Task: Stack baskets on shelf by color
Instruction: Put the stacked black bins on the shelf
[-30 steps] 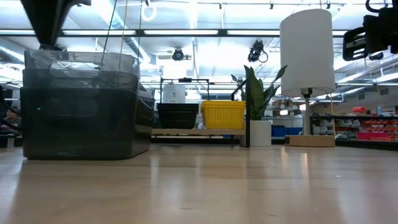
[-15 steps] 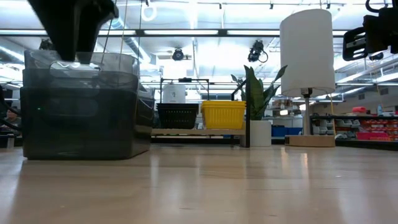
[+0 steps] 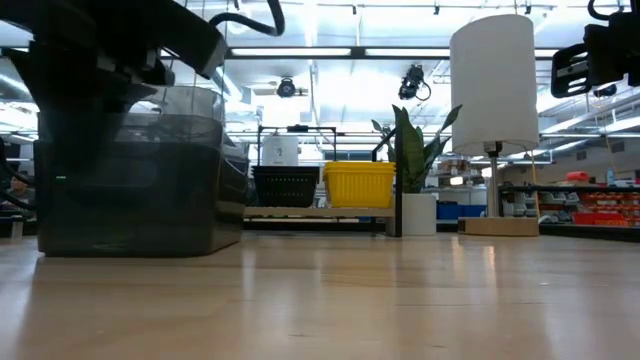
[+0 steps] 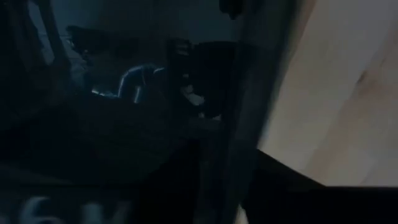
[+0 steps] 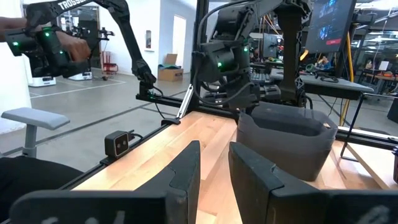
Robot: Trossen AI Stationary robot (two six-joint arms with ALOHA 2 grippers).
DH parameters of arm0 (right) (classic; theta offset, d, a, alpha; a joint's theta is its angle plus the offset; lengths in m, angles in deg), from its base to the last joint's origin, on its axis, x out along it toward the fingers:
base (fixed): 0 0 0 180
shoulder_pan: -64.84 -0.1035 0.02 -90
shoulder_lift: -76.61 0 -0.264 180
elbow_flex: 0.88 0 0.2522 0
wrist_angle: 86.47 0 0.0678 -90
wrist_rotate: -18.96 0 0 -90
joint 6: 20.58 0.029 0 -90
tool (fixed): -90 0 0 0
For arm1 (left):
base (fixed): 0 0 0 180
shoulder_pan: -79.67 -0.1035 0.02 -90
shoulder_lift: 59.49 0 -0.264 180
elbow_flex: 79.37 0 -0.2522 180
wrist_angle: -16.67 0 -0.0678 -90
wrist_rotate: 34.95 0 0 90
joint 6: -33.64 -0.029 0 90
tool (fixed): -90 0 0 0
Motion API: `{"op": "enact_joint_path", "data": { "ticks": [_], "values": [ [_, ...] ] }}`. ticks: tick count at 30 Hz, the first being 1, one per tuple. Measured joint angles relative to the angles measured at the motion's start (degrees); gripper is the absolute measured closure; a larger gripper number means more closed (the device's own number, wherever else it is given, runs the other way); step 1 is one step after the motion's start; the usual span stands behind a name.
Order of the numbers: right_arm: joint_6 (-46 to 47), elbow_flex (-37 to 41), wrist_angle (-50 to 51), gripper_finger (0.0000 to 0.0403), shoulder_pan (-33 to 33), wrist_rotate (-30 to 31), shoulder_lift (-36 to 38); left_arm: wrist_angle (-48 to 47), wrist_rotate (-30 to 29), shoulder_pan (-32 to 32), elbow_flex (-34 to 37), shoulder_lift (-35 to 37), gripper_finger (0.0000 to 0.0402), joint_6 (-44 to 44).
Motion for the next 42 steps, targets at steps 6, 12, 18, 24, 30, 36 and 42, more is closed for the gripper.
{"op": "enact_joint_path", "data": {
  "ticks": [6,12,18,24,30,36,42],
  "values": [
    [0.0,0.0,0.0,0.0313,0.0,0.0,0.0,-6.9,0.3,-0.5,-0.8,0.8,0.0384,-0.1],
    [0.0,0.0,0.0,0.0313,0.0,0.0,0.0,-13.9,-2.2,-0.1,-0.8,7.5,0.0384,-1.3],
    [0.0,0.0,0.0,0.0313,0.0,0.0,0.0,-15.3,-8.1,-4.8,-0.8,15.5,0.0384,-4.3],
    [0.0,0.0,0.0,0.0313,0.0,0.0,0.0,-14.3,-12.7,-13.7,-0.8,19.1,0.0384,-15.1],
    [0.0,0.0,0.0,0.0313,0.0,0.0,0.0,-13.5,-12.8,-26.4,-0.8,19.5,0.0384,-27.2],
    [0.0,0.0,0.0,0.0313,0.0,0.0,0.0,-12.5,-12.6,-36.9,-0.8,19.5,0.0384,-36.7],
    [0.0,0.0,0.0,0.0313,0.0,0.0,0.0,-8.4,-9.7,-44.2,-0.8,19.3,0.0384,-44.5]
  ]
}}
